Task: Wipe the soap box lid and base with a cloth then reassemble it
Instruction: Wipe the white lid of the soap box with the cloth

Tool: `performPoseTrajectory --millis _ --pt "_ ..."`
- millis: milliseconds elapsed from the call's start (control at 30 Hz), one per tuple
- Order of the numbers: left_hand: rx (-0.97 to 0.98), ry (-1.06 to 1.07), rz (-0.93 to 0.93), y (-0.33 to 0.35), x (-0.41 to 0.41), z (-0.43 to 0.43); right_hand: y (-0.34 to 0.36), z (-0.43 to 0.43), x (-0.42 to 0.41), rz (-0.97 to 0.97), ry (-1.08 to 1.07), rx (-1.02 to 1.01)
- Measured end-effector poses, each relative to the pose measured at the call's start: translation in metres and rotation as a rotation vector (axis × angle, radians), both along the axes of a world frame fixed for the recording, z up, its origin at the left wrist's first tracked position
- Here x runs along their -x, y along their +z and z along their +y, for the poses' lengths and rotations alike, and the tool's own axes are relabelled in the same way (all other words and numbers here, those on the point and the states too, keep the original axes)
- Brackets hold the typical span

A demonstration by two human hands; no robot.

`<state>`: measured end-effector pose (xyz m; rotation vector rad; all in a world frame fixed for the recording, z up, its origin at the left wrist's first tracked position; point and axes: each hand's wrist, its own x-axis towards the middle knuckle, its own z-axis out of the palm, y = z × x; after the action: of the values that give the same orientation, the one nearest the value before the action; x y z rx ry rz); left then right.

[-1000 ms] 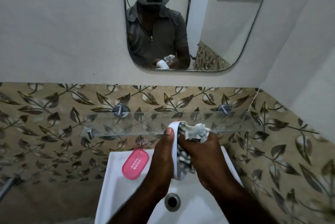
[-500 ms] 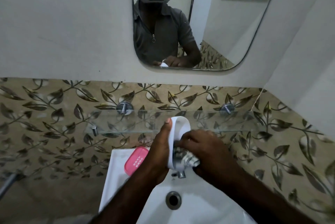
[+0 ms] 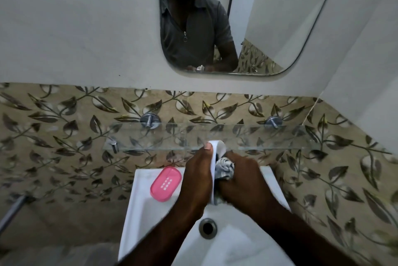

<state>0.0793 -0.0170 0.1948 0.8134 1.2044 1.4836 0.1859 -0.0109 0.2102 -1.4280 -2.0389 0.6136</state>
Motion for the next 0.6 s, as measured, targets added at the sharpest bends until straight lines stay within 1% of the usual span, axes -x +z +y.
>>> performPoseTrajectory --millis 67,100,167,233,333,400,433,500,533,567,600 --pt "-0.088 0.017 0.069 0.003 0.002 -0.002 -0.003 -0.012 0.002 0.328 0.040 0.348" --pt "-0.129 0.007 0.106 0.005 0.002 -0.003 0.001 -0.016 0.001 0.467 0.074 0.445" --pt "-0.212 0.010 0.151 0.008 0.004 -0.002 0.010 -0.017 0.001 0.656 0.113 0.501" --pt "-0.299 -0.007 0.147 0.011 0.006 0.000 0.018 -0.014 0.003 0.860 0.064 0.589" --pt "-0.399 -0.092 0.052 0.007 0.005 0.003 0.029 -0.004 0.004 1.206 -0.004 0.802" --pt "-0.393 -0.150 -0.014 -0.001 0.000 0.000 0.036 0.000 0.005 1.427 -0.015 0.858" --pt "-0.381 -0.162 -0.048 -0.006 -0.001 -0.003 0.039 0.000 0.006 1.483 -0.019 0.857" --pt "-0.366 -0.163 -0.106 -0.014 -0.002 -0.007 0.038 -0.005 0.009 1.477 -0.002 0.800" --pt "-0.356 -0.154 -0.105 -0.015 0.000 -0.009 0.032 -0.009 0.010 1.420 0.003 0.736" --pt "-0.363 -0.140 -0.085 -0.015 0.002 -0.010 0.027 -0.013 0.012 1.321 0.000 0.640" --pt "-0.367 -0.132 -0.049 -0.014 0.005 -0.010 0.023 -0.015 0.010 1.180 0.012 0.494"
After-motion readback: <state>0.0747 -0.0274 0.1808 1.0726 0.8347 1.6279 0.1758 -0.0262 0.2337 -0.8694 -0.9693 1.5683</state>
